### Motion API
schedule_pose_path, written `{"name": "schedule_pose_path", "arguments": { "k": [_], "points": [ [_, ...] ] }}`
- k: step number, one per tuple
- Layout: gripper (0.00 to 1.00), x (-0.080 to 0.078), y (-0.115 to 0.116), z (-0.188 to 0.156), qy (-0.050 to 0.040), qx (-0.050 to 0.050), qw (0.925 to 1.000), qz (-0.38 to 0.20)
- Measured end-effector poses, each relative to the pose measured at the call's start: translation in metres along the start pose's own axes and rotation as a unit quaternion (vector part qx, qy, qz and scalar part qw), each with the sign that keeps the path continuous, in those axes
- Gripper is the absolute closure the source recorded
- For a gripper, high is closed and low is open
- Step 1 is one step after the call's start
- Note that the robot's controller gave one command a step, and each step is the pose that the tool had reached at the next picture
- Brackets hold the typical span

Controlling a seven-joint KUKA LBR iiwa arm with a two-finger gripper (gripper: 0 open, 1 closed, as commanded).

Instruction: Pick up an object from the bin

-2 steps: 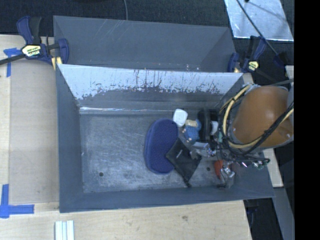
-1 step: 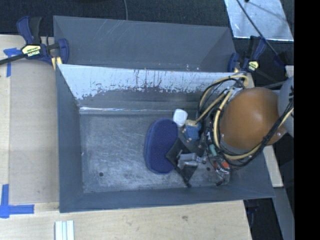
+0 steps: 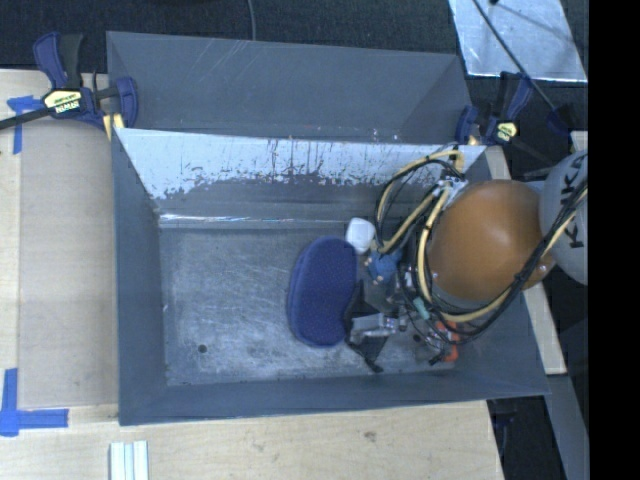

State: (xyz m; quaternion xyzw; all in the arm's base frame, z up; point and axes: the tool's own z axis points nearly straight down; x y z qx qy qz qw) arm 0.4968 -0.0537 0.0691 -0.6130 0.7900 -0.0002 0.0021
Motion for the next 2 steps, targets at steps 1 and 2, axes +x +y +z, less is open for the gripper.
{"name": "schedule_pose_path", "arguments": {
  "k": [1,2],
  "points": [
    [0.0,-0.0002,-0.0001,0.0002,-0.0003,0.0,1.0,0.0],
    [1.0,-0.0007,-0.0003,-0.0002,-0.0009,0.0,1.0,0.0]
  ]
}}
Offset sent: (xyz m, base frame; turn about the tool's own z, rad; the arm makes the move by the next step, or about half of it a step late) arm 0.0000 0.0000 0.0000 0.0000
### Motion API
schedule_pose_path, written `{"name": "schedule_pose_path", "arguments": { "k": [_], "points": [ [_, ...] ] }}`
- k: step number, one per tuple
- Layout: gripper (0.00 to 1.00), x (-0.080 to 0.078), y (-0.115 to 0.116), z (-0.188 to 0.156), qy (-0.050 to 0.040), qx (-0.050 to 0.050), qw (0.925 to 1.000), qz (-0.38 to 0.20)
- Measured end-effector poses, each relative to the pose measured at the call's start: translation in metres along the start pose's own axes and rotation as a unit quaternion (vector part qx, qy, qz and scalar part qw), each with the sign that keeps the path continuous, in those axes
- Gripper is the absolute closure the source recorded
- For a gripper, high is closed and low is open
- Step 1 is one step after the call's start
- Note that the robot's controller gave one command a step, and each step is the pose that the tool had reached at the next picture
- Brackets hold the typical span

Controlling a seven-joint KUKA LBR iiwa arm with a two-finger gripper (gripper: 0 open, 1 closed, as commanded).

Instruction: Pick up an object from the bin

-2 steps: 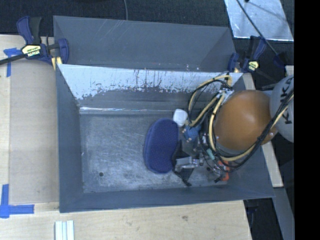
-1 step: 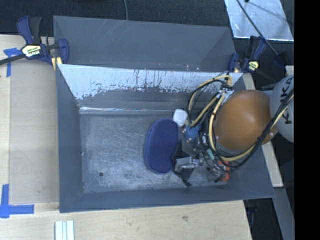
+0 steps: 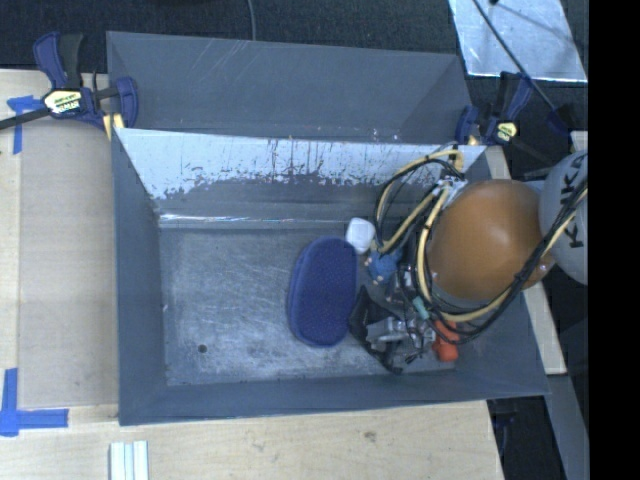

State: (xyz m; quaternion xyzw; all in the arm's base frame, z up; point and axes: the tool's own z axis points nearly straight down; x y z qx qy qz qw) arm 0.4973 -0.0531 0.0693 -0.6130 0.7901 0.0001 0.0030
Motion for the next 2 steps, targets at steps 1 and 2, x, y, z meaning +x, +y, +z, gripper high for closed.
{"name": "schedule_pose_path", "arguments": {
  "k": [1,2],
  "points": [
    [1.0,-0.001,-0.002,-0.103,0.0014,0.002,1.0,0.001],
    [1.0,-0.001,-0.003,-0.116,0.0012,0.0,1.0,0.002]
  ]
}}
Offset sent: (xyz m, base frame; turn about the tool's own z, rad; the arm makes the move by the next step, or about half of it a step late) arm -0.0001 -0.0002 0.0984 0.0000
